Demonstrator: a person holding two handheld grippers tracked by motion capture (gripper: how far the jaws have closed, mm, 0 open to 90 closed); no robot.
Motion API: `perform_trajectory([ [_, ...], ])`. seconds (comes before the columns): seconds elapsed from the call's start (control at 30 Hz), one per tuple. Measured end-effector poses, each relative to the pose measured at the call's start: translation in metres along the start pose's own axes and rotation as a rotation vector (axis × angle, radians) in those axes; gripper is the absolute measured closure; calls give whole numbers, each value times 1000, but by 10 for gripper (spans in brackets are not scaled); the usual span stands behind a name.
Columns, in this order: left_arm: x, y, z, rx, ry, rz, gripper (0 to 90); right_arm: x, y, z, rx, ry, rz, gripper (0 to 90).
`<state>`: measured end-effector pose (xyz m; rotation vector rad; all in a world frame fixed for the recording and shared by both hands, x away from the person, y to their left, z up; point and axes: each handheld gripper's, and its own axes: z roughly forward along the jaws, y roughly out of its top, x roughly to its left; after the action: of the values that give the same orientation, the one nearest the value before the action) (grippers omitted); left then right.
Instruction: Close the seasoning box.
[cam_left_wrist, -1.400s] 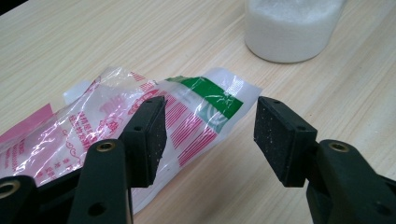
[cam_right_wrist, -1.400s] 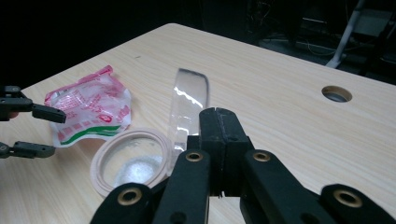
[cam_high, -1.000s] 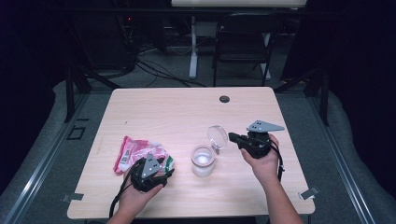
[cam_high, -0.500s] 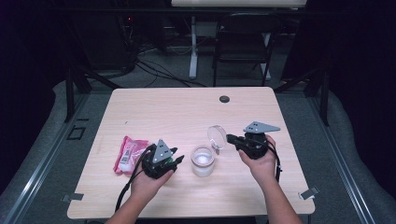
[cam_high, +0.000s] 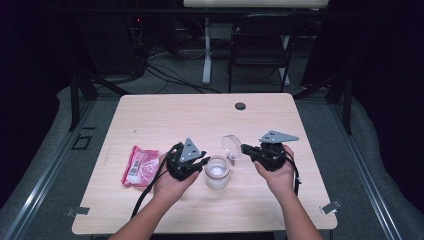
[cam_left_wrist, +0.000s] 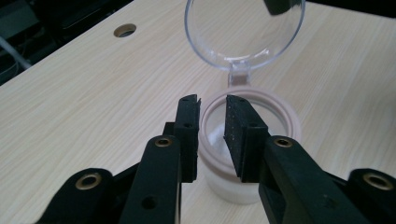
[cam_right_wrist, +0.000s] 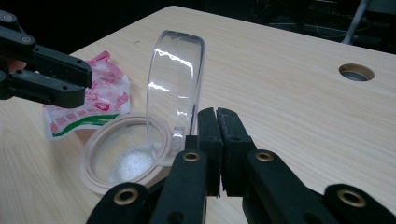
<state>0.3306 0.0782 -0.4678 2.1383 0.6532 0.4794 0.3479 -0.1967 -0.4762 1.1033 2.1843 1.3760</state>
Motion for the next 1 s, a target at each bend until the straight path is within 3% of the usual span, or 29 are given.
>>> perform_trajectory([
  [0.17, 1, 10, 4, -17, -29, -27, 807, 1, 1, 0, 5, 6, -7, 886],
  [0.43, -2, 23, 7, -23, -55, -27, 876, 4, 1, 1, -1, 13, -12, 881],
  [1.0, -3, 23, 6, -12, -51, -14, 896, 15, 1, 7, 13, 39, -44, 874],
])
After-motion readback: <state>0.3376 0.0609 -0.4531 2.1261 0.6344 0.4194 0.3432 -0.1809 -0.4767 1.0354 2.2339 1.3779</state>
